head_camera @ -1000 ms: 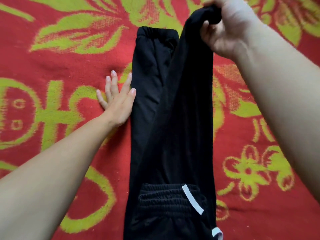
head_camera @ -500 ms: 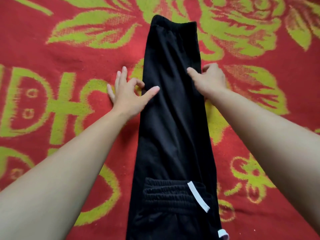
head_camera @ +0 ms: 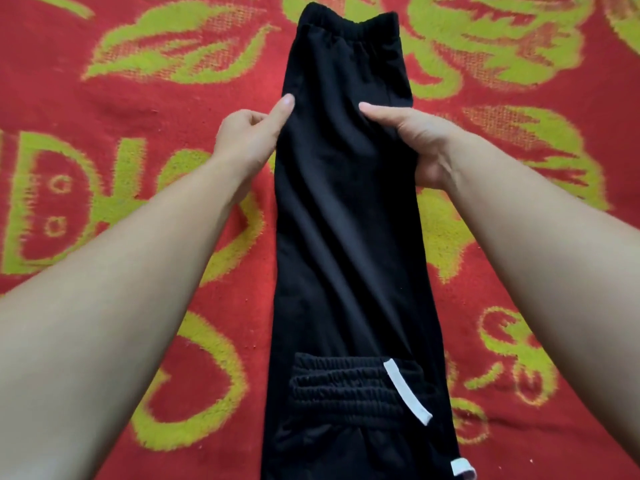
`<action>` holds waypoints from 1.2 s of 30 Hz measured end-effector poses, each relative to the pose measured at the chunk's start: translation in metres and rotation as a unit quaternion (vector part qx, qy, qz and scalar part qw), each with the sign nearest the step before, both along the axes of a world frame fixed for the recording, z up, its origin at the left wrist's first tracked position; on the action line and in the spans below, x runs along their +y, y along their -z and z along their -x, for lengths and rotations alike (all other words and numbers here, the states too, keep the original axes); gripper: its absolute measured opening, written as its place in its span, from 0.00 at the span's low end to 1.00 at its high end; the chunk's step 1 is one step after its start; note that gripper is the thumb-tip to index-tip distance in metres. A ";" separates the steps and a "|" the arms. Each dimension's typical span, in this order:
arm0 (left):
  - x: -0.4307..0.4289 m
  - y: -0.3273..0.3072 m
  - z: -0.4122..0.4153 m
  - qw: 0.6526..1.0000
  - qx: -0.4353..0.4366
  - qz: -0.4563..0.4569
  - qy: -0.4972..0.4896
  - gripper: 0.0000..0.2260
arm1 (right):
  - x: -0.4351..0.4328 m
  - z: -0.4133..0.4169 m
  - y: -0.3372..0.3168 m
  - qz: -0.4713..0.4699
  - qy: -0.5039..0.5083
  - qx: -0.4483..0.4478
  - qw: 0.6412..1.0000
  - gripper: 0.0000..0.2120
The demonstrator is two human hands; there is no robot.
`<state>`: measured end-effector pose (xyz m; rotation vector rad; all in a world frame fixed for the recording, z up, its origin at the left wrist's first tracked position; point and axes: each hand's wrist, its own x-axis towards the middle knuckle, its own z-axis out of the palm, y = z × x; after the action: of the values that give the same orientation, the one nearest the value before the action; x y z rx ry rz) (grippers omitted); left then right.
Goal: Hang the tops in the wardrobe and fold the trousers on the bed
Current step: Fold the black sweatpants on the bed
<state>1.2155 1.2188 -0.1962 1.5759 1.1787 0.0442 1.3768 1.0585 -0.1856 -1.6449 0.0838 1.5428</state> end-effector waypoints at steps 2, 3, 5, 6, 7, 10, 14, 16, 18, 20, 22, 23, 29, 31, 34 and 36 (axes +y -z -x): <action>0.000 -0.001 -0.015 0.999 -0.013 0.035 0.005 0.24 | 0.001 -0.001 -0.005 -0.009 -0.054 -0.012 0.998 0.18; 0.001 -0.002 -0.024 0.999 -0.016 0.048 0.001 0.22 | 0.002 -0.001 -0.006 -0.004 -0.091 -0.046 0.995 0.20; 0.004 -0.005 -0.041 0.996 -0.045 0.073 -0.029 0.13 | 0.004 -0.001 -0.010 0.013 -0.138 -0.119 0.983 0.24; 0.005 -0.006 -0.046 0.991 -0.077 0.092 -0.059 0.08 | 0.005 -0.003 -0.012 0.015 -0.127 -0.146 0.981 0.26; 0.007 -0.008 -0.051 0.981 -0.120 0.119 -0.092 0.06 | 0.006 -0.006 -0.013 0.002 -0.089 -0.165 0.982 0.26; 0.009 -0.012 -0.058 0.958 -0.194 0.172 -0.120 0.02 | -0.005 -0.023 -0.008 -0.051 0.104 -0.162 0.980 0.26; 0.014 -0.013 -0.066 0.975 -0.089 0.169 -0.110 0.10 | -0.020 -0.038 -0.004 -0.036 0.150 -0.090 0.984 0.22; 0.017 -0.021 -0.072 0.969 -0.101 0.210 -0.080 0.13 | -0.017 -0.045 -0.007 -0.010 0.055 -0.092 0.994 0.23; 0.018 -0.028 -0.080 0.964 -0.112 0.237 -0.056 0.13 | -0.006 -0.051 -0.011 0.015 -0.023 -0.108 0.994 0.31; 0.019 -0.027 -0.089 0.969 -0.074 0.229 -0.054 0.09 | 0.012 -0.053 -0.014 0.017 -0.065 -0.139 0.988 0.30; 0.023 -0.019 -0.094 0.969 -0.051 0.225 -0.088 0.06 | 0.026 -0.053 -0.013 0.006 -0.062 -0.160 0.985 0.24; 0.024 -0.015 -0.096 0.965 -0.063 0.226 -0.113 0.04 | 0.030 -0.054 -0.010 -0.003 -0.039 -0.165 0.986 0.22; 0.025 0.007 -0.096 0.954 -0.126 0.225 -0.152 0.21 | 0.035 -0.050 0.015 -0.055 0.096 -0.198 0.974 0.04; 0.028 0.010 -0.095 0.955 -0.137 0.221 -0.144 0.21 | 0.038 -0.046 0.020 -0.047 0.096 -0.219 0.970 0.02; 0.029 0.012 -0.089 0.956 -0.156 0.218 -0.117 0.24 | 0.039 -0.043 0.021 -0.014 0.081 -0.293 0.953 0.10; 0.028 0.014 -0.080 0.963 -0.152 0.194 -0.106 0.28 | 0.036 -0.040 0.017 -0.013 0.097 -0.298 0.950 0.14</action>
<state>1.2952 1.2464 -0.2100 1.0521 1.0335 0.1775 1.4170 1.0947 -0.2023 -1.9492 -0.0972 0.8502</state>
